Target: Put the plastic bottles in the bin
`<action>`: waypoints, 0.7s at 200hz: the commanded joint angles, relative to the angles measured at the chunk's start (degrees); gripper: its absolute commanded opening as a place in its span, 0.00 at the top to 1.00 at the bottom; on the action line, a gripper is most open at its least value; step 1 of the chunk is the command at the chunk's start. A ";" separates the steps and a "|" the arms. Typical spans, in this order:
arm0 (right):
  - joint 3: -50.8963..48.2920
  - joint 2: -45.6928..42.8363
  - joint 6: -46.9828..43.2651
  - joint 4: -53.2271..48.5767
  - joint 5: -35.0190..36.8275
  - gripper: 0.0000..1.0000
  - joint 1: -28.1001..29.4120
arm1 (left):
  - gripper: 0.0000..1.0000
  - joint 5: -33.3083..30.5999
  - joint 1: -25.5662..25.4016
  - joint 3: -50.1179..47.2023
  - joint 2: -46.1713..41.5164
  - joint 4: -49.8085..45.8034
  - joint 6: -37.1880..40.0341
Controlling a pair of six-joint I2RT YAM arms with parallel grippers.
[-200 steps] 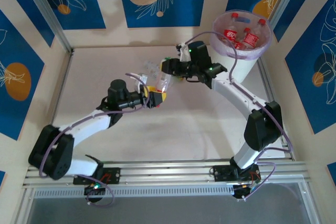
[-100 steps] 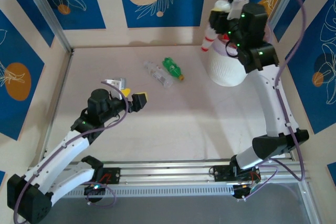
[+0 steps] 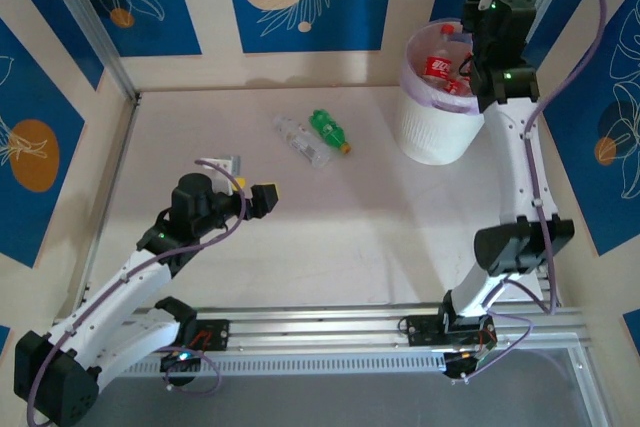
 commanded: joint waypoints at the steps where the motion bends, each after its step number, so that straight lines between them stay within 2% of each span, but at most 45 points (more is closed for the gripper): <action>1: -1.08 0.91 0.68 1.59 0.27 0.63 -1.35 | 0.00 -2.13 0.26 -0.04 -1.10 -2.31 -1.07; 42: -5.00 1.99 7.60 0.15 -4.08 0.64 -3.35 | 0.00 -4.87 0.25 0.28 -1.64 -4.59 -1.62; 97: -2.46 7.98 12.71 -5.95 -6.27 0.62 -5.25 | 0.00 -6.23 0.26 0.74 -1.25 -6.13 -2.00; 140: 0.42 12.27 14.94 -8.95 -6.67 0.47 -5.52 | 0.00 -9.57 0.26 2.74 -0.01 -10.41 -2.41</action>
